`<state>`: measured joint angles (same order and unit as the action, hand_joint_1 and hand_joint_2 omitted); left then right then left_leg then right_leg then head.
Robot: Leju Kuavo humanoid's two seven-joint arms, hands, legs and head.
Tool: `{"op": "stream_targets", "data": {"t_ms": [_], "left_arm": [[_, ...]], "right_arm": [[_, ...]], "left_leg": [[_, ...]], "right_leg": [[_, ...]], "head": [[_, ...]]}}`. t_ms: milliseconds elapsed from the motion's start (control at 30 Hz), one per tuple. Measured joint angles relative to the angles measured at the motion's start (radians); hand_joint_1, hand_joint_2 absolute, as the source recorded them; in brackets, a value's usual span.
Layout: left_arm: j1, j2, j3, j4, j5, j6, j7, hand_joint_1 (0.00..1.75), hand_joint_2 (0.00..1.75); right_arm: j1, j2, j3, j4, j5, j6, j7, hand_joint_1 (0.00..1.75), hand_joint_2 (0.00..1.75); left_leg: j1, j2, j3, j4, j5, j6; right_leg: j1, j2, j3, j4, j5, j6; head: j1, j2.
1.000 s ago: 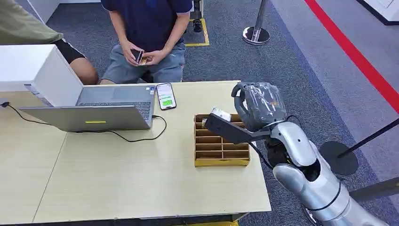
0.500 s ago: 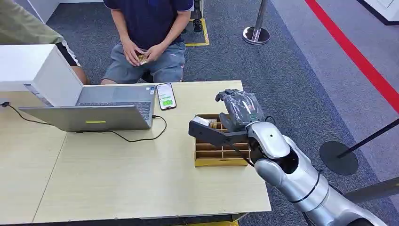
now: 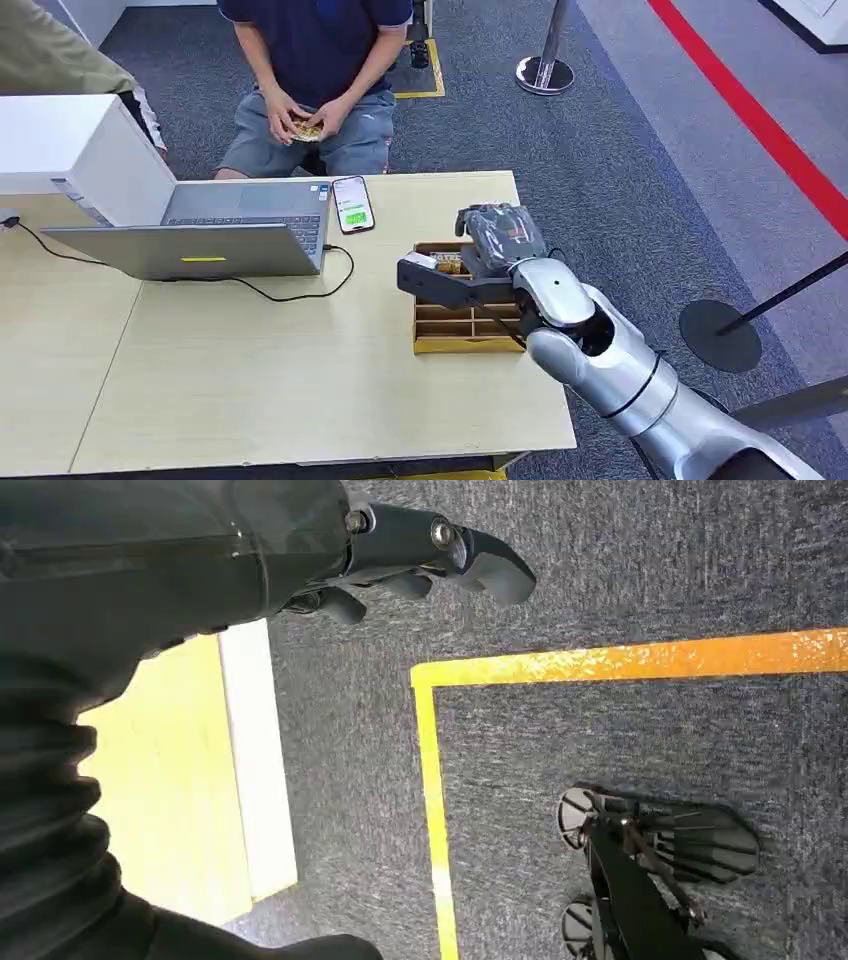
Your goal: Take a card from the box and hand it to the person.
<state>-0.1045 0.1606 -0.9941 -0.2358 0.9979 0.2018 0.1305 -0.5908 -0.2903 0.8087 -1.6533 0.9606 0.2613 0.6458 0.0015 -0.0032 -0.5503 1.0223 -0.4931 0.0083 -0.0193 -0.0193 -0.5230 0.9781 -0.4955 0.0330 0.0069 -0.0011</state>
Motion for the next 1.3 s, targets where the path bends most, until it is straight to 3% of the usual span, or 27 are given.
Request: {"op": "stream_targets", "data": {"t_ms": [133,300,900,1167,1200,1300], "left_arm": [[0.000,0.000,0.000,0.003,0.000,0.000,0.000,0.00,1.75],[0.000,-0.001,0.000,0.005,0.000,-0.001,-0.002,0.00,1.75],[0.000,-0.003,0.000,0.006,-0.014,-0.017,-0.013,0.00,1.75],[0.000,-0.004,0.000,0.006,-0.017,-0.018,-0.019,0.00,1.75],[0.000,-0.004,0.000,0.006,-0.017,-0.018,-0.019,0.00,1.75],[0.000,-0.004,0.000,0.006,-0.017,-0.018,-0.018,0.00,1.75]], "right_arm": [[-0.003,0.002,0.009,0.015,0.000,0.000,0.000,1.03,1.75],[-0.004,0.006,0.012,0.024,-0.003,-0.001,0.000,1.26,1.75],[-0.071,0.053,0.022,0.194,-0.065,-0.043,-0.046,1.29,1.75],[-0.102,0.114,0.024,0.296,-0.085,-0.074,-0.086,1.26,1.75],[-0.106,0.120,0.024,0.308,-0.086,-0.077,-0.089,1.12,1.75],[-0.112,0.134,0.025,0.335,-0.088,-0.085,-0.092,0.96,1.75]], "left_leg": [[0.000,0.000,0.000,0.000,0.000,0.000],[0.000,0.000,0.000,0.000,0.000,0.000],[0.000,0.000,0.000,0.000,0.000,0.000],[0.000,0.000,0.000,0.000,0.000,0.000],[0.000,0.000,0.000,0.000,0.000,0.000],[0.000,0.000,0.000,0.000,0.000,0.000]], "right_leg": [[0.000,0.000,0.000,0.000,0.000,0.000],[0.000,0.000,0.000,0.000,0.000,0.000],[0.000,0.000,0.000,0.000,0.000,0.000],[0.000,0.000,0.000,0.000,0.000,0.000],[0.000,0.000,0.000,0.000,0.000,0.000],[0.000,0.000,0.000,0.000,0.000,0.000]], "head": [[0.000,0.000],[0.000,0.000],[0.000,0.000],[0.000,0.000],[0.000,0.000],[0.000,0.000]]}}
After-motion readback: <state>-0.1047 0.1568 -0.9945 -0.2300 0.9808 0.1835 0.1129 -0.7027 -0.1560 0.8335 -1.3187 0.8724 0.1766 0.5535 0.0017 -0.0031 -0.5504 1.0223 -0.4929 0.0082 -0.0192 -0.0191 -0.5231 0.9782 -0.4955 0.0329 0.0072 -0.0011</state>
